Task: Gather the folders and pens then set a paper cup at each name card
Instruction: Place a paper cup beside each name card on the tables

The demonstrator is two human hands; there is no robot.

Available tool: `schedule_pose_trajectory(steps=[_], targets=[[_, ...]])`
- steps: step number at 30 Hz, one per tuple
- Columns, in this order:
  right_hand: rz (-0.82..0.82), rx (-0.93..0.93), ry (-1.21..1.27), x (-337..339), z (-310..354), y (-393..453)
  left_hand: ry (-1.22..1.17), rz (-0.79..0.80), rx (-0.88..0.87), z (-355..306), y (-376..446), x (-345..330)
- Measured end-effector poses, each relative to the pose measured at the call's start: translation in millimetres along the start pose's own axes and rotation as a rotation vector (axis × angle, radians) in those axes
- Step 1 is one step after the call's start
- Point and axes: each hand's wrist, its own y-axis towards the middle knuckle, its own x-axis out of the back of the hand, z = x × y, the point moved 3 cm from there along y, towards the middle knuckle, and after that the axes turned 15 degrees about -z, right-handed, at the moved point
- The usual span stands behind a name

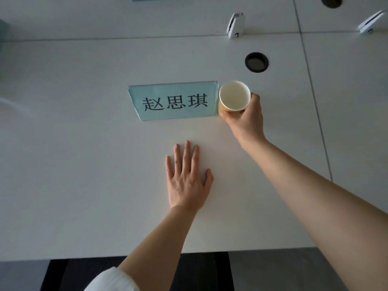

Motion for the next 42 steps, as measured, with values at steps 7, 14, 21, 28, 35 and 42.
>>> schedule_pose_trajectory(steps=[7, 14, 21, 28, 35, 42], targets=[[0.089, -0.01, -0.058, 9.6, -16.0, -15.0, -0.012, -0.012, -0.007, -0.1, -0.2, 2.0], [0.179, 0.027, -0.205, 73.5, -49.5, -84.2, -0.003, 0.041, -0.01, 4.8, 0.7, 3.3], [0.214, -0.176, -0.128, 164.8, -94.1, -130.5, -0.169, 0.036, 0.099, -52.1, -10.7, 33.8], [0.098, -0.297, -0.072, 290.2, -158.1, -138.3, -0.253, 0.103, -0.039, -161.3, -92.1, 38.0], [-0.021, -0.393, 0.016, 425.3, -225.5, -126.0, -0.283, 0.13, -0.153, -297.0, -178.2, 30.7], [-0.138, -0.452, 0.074, 531.4, -283.8, -112.1, -0.348, 0.159, -0.345, -428.9, -227.9, 28.5]])
